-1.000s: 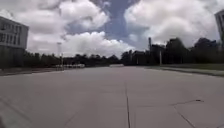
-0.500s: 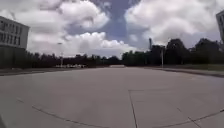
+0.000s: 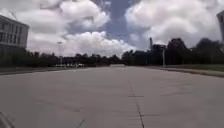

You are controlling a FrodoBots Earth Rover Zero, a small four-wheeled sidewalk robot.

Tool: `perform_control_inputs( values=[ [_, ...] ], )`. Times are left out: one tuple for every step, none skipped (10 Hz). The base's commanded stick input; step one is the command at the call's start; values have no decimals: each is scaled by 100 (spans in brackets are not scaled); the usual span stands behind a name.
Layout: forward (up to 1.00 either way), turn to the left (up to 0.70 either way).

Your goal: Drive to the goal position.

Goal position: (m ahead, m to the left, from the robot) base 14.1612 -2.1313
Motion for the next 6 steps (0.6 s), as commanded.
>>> perform_control_inputs(
  values=[
    [0,0],
    [0,0],
    [0,0],
    [0,0],
    [0,0],
    [0,0]
  ],
)
